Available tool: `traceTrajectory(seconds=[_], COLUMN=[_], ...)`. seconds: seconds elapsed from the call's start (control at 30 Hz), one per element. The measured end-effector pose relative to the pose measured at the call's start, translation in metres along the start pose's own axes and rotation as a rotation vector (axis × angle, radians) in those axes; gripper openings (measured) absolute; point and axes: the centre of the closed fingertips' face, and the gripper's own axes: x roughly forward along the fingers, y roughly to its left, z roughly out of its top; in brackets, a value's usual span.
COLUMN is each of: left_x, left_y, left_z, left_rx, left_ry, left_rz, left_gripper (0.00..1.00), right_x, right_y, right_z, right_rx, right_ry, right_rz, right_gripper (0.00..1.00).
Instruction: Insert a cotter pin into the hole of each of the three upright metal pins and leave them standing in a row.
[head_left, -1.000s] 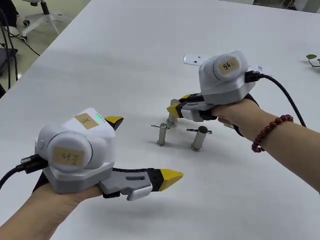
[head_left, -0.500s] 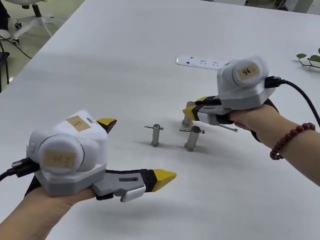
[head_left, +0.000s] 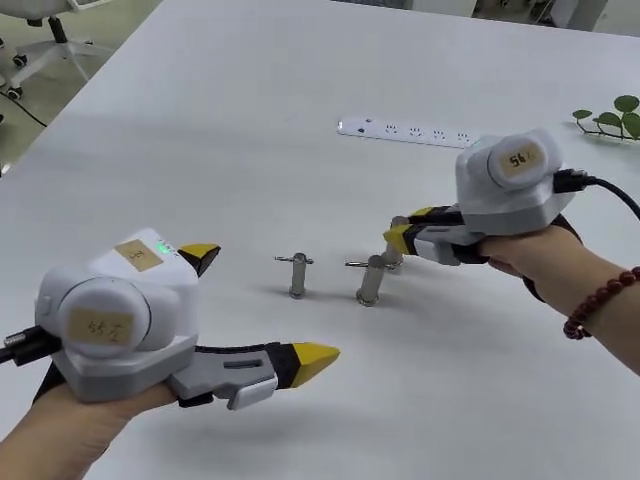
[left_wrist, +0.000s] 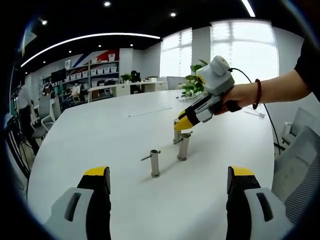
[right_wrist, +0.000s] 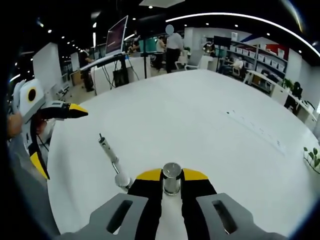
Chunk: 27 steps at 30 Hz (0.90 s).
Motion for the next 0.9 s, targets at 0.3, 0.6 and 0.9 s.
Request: traceTrajectory(seconds=[0.3, 0.6, 0.9], left_x=[-0.001, 0.0, -0.002], left_y=[-0.002, -0.001, -0.005], left_z=[0.0, 0.002, 0.003], left_rx=[0.006, 0.012, 0.009], left_ry=[0.0, -0.004, 0.0], left_rz=[-0.003, 0.0, 0.0], left_gripper=[0.96, 0.95, 0.95], right_x=[-0.018, -0.03, -0.041], right_y=[0.001, 0.006, 0.017], right_z=[-0.01, -0.021, -0.033], right_rx=[0.011, 0.02, 0.038], right_ry=[0.001, 0.001, 0.001], right_rz=[-0.029, -0.049, -0.055], right_gripper=[0.08, 0.08, 0.08])
